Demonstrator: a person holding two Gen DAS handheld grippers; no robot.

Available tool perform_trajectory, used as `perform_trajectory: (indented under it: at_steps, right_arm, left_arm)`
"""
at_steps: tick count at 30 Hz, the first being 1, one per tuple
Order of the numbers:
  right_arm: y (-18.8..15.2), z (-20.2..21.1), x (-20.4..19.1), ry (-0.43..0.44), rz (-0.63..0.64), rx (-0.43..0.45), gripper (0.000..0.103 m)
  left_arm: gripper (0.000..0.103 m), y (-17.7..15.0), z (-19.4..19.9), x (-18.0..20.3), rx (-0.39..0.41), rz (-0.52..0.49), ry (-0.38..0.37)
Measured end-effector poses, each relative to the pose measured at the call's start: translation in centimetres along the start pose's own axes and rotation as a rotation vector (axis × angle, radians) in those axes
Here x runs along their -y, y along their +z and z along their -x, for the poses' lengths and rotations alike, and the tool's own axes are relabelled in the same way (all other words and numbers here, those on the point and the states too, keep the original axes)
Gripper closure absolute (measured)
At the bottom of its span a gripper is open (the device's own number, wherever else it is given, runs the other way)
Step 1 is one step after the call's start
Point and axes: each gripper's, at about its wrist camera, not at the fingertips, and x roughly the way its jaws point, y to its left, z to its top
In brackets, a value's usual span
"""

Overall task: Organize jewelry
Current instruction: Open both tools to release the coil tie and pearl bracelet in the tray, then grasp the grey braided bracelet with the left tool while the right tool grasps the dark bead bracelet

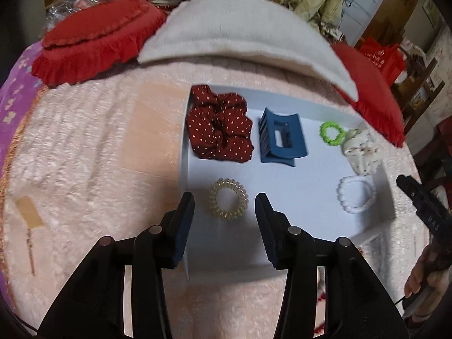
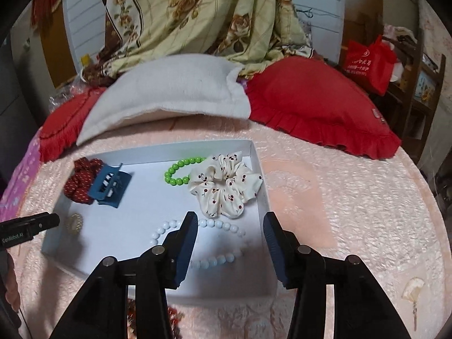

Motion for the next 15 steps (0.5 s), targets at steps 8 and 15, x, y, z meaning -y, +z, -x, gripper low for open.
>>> perform_trajectory:
  at_steps: [8, 15]
  right_arm:
    - [-4.6, 3.9, 0.6, 0.082, -0.021, -0.012, 0.057]
    - [-9.7, 2.5, -0.7, 0.180, -0.013, -0.110, 0.057]
  left_arm:
    - [0.059, -4.0, 5.9, 0.1, 0.065, 0.009, 0.002]
    - [0.059, -9.6, 2.6, 3.4, -0.049, -0.049, -0.017]
